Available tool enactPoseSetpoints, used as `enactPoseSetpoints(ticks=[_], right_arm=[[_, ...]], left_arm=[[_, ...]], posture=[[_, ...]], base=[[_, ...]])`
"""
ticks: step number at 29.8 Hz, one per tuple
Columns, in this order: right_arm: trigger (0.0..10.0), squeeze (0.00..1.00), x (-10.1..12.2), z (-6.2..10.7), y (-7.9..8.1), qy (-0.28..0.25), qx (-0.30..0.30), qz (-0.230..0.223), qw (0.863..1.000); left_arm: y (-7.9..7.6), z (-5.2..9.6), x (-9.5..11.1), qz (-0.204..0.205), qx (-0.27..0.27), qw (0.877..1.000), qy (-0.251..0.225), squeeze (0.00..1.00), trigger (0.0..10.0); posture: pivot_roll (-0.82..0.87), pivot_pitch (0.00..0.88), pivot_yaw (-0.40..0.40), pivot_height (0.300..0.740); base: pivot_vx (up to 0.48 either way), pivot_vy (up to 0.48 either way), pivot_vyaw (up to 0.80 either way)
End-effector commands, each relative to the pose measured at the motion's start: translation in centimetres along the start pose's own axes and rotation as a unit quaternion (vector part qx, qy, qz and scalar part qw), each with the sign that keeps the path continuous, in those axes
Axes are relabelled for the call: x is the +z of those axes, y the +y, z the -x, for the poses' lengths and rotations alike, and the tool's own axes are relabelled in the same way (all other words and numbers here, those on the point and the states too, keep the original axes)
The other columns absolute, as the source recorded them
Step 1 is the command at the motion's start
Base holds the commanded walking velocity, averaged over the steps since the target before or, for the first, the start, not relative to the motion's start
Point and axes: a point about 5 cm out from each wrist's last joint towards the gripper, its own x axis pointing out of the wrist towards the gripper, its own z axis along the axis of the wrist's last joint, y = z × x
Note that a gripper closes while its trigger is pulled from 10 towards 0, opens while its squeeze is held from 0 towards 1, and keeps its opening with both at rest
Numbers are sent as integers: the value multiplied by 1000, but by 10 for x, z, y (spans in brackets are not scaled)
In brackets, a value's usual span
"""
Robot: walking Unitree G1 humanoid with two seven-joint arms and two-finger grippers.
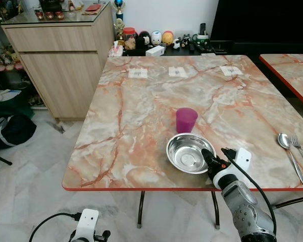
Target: Setting the table
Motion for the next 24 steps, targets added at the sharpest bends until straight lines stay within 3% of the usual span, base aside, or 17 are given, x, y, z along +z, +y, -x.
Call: enactPoseSetpoints(ticks=[1,9,10,15,18,20,23,24], right_arm=[[0,0,1,-2,3,2,3,3,1000],[0,0,0,-1,5,-6,11,0,1000],[0,0,8,0,11,-48,26,-8,998],[0,0,13,3,21,-77,60,-13,995],[0,0,22,8,36,-131,103,-41,985],[0,0,29,17,55,-173,159,-68,970],[0,0,30,20,60,-186,166,-81,965],[902,0,30,21,61,-192,161,-82,965]], left_arm=[[1,1,0,-20,-2,1000,-2,0,10000],[1,1,-2,-24,-2,1000,1,0,10000],[1,1,-2,-26,-2,1000,2,0,10000],[0,1,-2,-27,-3,1000,1,0,10000],[0,1,-2,-29,-3,1000,1,0,10000],[-1,1,-2,-31,-3,1000,1,0,10000],[-2,1,-3,-33,-3,999,2,0,10000],[-2,1,-3,-33,-3,999,3,0,10000]], posture=[[74,0,-9,740],[72,0,-10,740],[72,0,-10,740],[68,0,-9,740],[70,0,-10,740],[69,0,-11,740],[65,0,-11,740],[65,0,-11,740]], base=[[0,0,0],[0,0,0],[0,0,0],[0,0,0],[0,0,0],[0,0,0],[0,0,0],[0,0,0]])
